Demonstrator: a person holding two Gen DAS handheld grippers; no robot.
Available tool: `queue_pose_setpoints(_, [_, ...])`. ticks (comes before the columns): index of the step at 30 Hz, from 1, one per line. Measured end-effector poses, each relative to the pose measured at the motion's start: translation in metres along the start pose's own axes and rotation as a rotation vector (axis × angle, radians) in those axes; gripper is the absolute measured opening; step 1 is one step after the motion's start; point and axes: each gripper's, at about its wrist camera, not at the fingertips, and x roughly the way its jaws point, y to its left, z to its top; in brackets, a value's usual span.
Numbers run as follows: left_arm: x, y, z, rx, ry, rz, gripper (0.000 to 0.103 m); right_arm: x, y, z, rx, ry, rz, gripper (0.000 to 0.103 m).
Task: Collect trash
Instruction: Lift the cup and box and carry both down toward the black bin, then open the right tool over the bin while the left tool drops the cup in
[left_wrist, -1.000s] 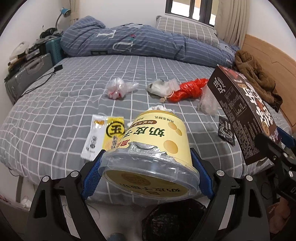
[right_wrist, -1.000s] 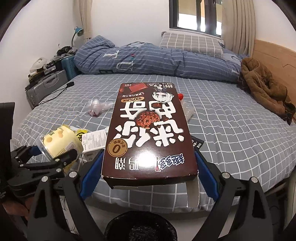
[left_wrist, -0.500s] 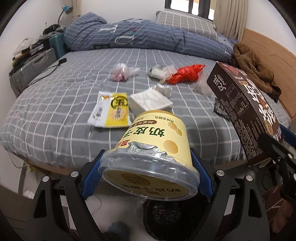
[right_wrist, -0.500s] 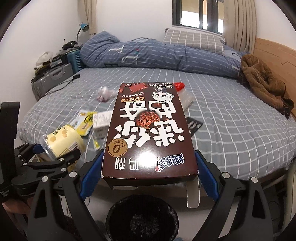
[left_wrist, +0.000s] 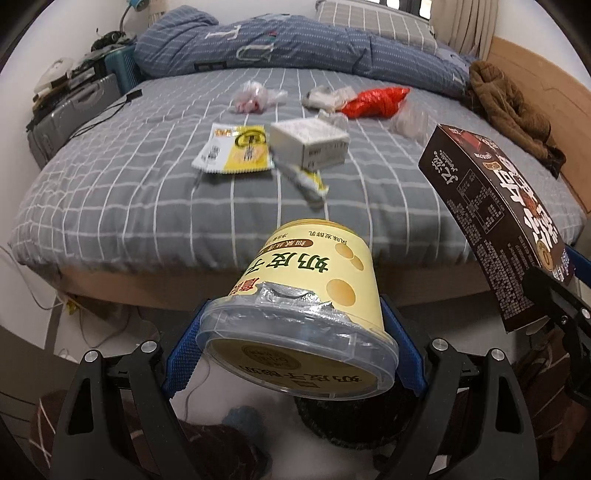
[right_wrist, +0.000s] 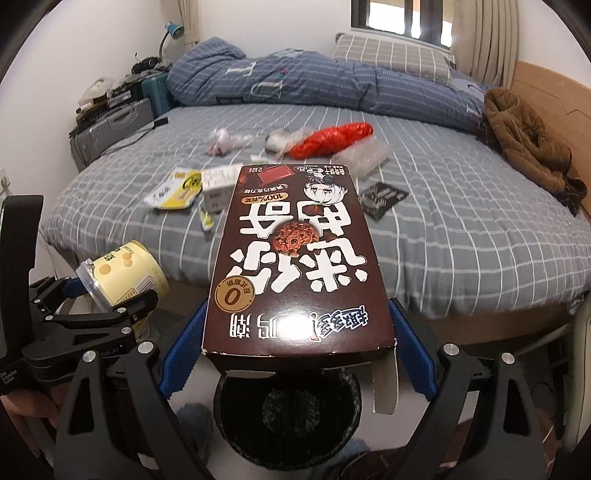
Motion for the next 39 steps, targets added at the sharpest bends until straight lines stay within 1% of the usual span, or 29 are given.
queue_pose_setpoints(5, [0.012,-0.001,-0.021,0.014,0.056,0.001,0.085,0.002,0.003,-0.022,-0.014,0.046,0.003,0.088])
queue_pose_setpoints(11, [0.033,-0.001,-0.032,0.039,0.098,0.007,0.085,0.018,0.003,-0.04,-0.027,0.128,0.014,0.088])
queue_pose_setpoints(15, [0.058,0.006,-0.042,0.014,0.172,0.006,0.085,0.035,0.002,-0.054,-0.033,0.19,0.015,0.088])
queue_pose_setpoints(23, [0.095,0.018,-0.051,-0.014,0.249,0.009,0.085,0.081,-0.006,-0.072,0.009,0.338,0.016,0.088])
queue_pose_setpoints(30, [0.129,0.016,-0.063,-0.001,0.324,-0.004,0.085,0.117,-0.004,-0.084,-0.001,0.43,-0.009,0.088])
queue_pose_setpoints(34, [0.141,0.02,-0.07,0.0,0.356,0.007,0.085,0.132,-0.003,-0.091,0.009,0.476,-0.005,0.088])
queue_pose_setpoints(39, [0.145,0.032,-0.076,-0.026,0.374,0.011,0.085,0.162,0.0,-0.097,0.018,0.554,-0.009,0.088])
